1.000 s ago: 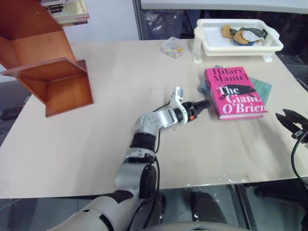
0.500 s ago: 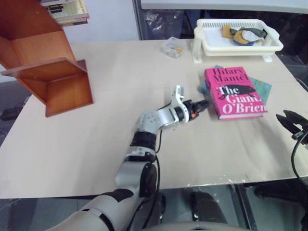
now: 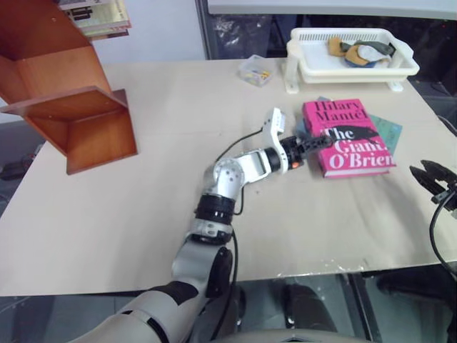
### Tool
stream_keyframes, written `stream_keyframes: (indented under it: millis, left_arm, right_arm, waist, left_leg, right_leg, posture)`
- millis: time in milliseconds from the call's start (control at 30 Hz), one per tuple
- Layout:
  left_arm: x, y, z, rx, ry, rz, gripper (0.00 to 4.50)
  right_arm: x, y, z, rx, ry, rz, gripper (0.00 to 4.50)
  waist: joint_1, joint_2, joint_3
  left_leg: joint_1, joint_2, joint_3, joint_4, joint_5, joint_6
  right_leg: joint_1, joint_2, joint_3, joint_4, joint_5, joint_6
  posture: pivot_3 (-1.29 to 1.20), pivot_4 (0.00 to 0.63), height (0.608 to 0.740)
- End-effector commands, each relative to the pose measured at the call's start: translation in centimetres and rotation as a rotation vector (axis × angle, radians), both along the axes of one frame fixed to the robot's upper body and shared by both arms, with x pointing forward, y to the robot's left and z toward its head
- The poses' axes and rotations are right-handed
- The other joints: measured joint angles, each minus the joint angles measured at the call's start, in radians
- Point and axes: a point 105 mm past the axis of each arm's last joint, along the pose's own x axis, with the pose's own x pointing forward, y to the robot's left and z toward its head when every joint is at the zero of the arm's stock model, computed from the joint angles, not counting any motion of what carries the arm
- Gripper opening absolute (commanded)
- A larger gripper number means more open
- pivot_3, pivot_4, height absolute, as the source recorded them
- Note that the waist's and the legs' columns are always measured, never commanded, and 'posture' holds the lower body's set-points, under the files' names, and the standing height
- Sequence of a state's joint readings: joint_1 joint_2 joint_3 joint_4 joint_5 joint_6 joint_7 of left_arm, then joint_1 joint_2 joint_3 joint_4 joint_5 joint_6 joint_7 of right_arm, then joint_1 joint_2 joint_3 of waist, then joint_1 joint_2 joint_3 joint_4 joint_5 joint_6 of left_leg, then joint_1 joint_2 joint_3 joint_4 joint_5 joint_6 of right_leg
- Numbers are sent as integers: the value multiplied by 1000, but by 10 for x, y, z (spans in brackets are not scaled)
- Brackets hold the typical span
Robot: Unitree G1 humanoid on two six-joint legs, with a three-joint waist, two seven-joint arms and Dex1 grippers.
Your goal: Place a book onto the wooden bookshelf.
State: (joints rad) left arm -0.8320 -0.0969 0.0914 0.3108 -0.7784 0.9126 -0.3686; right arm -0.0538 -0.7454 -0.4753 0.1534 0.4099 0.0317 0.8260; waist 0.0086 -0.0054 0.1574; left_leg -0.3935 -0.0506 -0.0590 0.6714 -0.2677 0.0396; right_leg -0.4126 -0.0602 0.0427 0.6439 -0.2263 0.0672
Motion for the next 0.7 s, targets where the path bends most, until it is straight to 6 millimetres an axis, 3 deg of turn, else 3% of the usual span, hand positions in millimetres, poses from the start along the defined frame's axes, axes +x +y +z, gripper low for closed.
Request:
stream_keyframes:
  millis: [33, 67, 167, 333, 467, 700]
  left_arm:
    - [-2, 15, 10, 50, -121, 37, 4444]
    - [-1, 20, 8, 70, -135, 55, 4444]
    - [0, 34, 5, 121, -174, 89, 4500]
    - [6, 62, -7, 236, -213, 160, 4500]
    - [8, 76, -5, 254, -229, 195, 4500]
    - [8, 87, 4, 262, -270, 238, 4500]
  right_arm:
    - [6, 3, 15, -12, -52, -5, 1264]
    - [8, 4, 16, -3, -47, -4, 1264]
    - [13, 10, 18, 5, -38, 18, 2092]
    - [22, 25, 30, -21, -72, 66, 4384]
    - [30, 62, 46, -34, -104, 189, 4449]
    - [41, 121, 40, -93, -82, 324, 4449]
  waist:
    - [0, 0, 0]
    - [0, 0, 0]
    - [1, 0, 0]
    - [5, 0, 0]
    - [2, 0, 0]
    - [3, 0, 0]
  left_leg:
    - [0, 0, 0, 0, 0, 0]
    - [0, 0, 0, 0, 0, 0]
    - [1, 0, 0, 0, 0, 0]
    - [0, -1, 0, 0, 0, 0]
    - [0, 0, -1, 0, 0, 0]
    - [0, 0, -1, 0, 0, 0]
  right_leg:
    - [0, 0, 0, 0, 0, 0]
    - [0, 0, 0, 1, 0, 0]
    - [0, 0, 0, 1, 0, 0]
    - [0, 0, 0, 1, 0, 0]
    - [0, 0, -1, 1, 0, 0]
    - [0, -1, -1, 1, 0, 0]
  posture:
    - [0, 150, 740]
    - [0, 150, 740]
    - [0, 150, 740]
    - [0, 150, 740]
    - [0, 150, 740]
    - [0, 150, 740]
